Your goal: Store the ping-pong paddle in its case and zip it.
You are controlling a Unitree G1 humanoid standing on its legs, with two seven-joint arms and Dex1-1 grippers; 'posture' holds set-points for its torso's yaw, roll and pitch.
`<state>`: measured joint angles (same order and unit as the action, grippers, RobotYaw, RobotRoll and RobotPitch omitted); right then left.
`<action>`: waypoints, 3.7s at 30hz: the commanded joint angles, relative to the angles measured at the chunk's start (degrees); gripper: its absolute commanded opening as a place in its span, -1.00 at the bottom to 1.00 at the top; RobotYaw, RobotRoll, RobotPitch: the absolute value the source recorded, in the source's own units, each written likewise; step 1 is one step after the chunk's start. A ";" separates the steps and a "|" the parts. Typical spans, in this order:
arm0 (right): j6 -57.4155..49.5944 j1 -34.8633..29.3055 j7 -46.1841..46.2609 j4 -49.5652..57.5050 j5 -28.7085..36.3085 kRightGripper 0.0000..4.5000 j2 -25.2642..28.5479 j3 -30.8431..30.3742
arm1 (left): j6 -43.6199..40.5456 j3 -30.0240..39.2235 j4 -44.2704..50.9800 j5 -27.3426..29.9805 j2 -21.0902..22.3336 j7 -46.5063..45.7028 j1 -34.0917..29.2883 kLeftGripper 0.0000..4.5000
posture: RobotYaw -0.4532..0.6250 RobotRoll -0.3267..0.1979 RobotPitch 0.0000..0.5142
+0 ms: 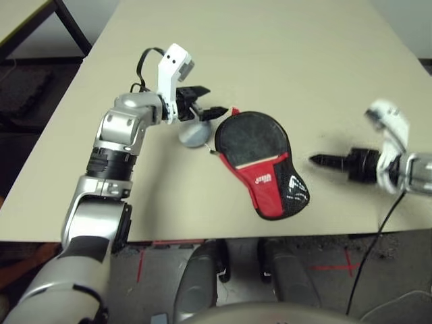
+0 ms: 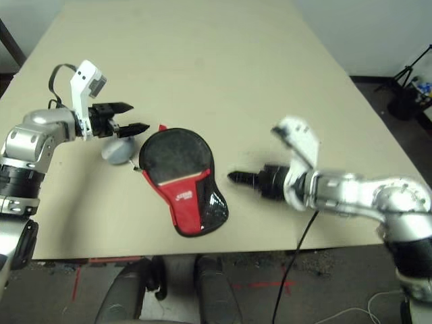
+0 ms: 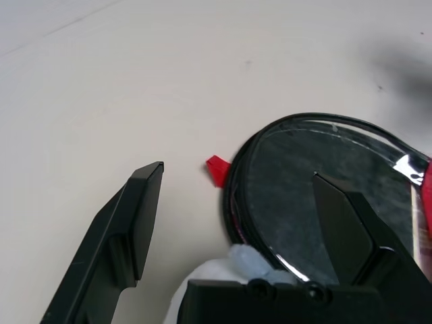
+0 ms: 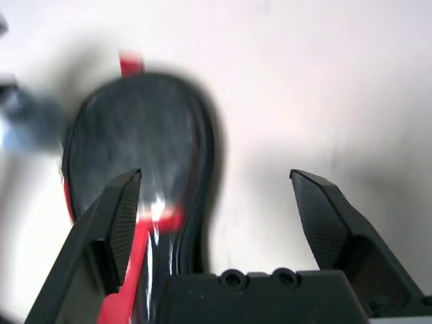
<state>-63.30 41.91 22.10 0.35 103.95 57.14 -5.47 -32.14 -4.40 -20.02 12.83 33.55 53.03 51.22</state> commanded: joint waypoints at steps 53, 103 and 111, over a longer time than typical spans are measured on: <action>-8.67 6.49 -59.49 9.28 -75.61 0.98 -23.89 -22.35 | 16.83 -7.01 -8.24 -13.38 1.07 3.69 -6.87 1.00 | -0.20 0.25 -0.15; -1.79 0.20 -63.61 7.63 -90.01 1.00 -30.21 -25.18 | 40.62 -3.97 -56.84 -24.49 -25.40 -35.87 22.32 -0.78 | -0.51 0.25 0.06; -4.14 -0.48 -62.20 9.21 -89.92 1.00 -31.19 -23.17 | 42.08 -3.09 -56.87 -24.89 -31.17 -33.63 22.85 -0.78 | -0.57 0.25 0.06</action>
<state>-64.86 43.78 -40.23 11.65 13.51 26.53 -26.38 7.81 -7.75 -76.71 -11.88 4.97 17.83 72.83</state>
